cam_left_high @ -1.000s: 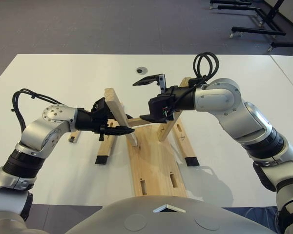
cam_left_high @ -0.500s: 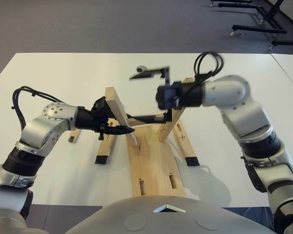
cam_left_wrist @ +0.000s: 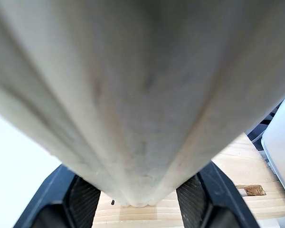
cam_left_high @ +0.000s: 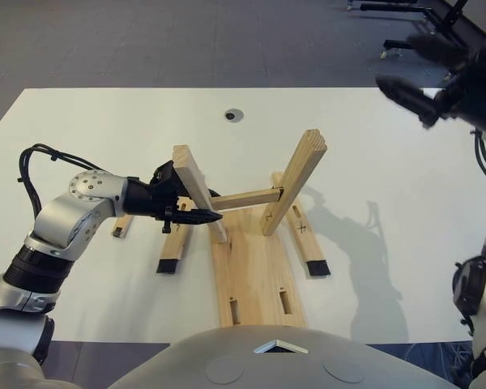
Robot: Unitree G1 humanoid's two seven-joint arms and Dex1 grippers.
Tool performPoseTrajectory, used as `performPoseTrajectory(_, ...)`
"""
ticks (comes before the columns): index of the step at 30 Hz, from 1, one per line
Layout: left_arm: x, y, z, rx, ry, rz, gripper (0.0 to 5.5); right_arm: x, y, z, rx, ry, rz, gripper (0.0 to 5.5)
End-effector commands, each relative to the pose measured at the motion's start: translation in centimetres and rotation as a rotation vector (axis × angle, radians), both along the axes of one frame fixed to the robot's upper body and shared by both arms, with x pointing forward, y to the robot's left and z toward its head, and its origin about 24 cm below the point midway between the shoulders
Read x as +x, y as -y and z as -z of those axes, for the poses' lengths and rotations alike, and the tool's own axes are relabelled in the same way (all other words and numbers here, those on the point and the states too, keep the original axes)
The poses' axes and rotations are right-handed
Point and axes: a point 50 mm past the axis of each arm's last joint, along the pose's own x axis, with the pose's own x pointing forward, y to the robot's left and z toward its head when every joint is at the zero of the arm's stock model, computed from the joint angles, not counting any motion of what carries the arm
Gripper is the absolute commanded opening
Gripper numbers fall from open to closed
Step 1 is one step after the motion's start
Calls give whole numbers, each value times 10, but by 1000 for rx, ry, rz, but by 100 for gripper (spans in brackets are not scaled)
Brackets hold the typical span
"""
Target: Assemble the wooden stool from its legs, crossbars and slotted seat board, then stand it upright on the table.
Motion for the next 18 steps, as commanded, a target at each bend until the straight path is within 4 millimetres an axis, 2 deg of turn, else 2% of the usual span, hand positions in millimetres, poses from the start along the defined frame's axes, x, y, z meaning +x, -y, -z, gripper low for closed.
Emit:
performPoseTrajectory(1, -10, -20, 31, 229, -108, -49, 203, -10, -6, 31, -44, -168, -101, 509)
performPoseTrajectory(4, -11, -19, 31, 229, -109, -40, 203, -10, -25, 42, -33, -205, -180, 509)
performPoseTrajectory(7, -12, -17, 31, 227, -115, -28, 203, -4, -44, 44, 21, -213, -249, 509)
performPoseTrajectory(10, -12, -15, 31, 227, -111, -25, 203, -6, -59, 42, 69, -218, -325, 509)
performPoseTrajectory(18, -13, -6, 30, 211, -95, 1, 203, -22, -77, 45, 151, -278, -446, 509)
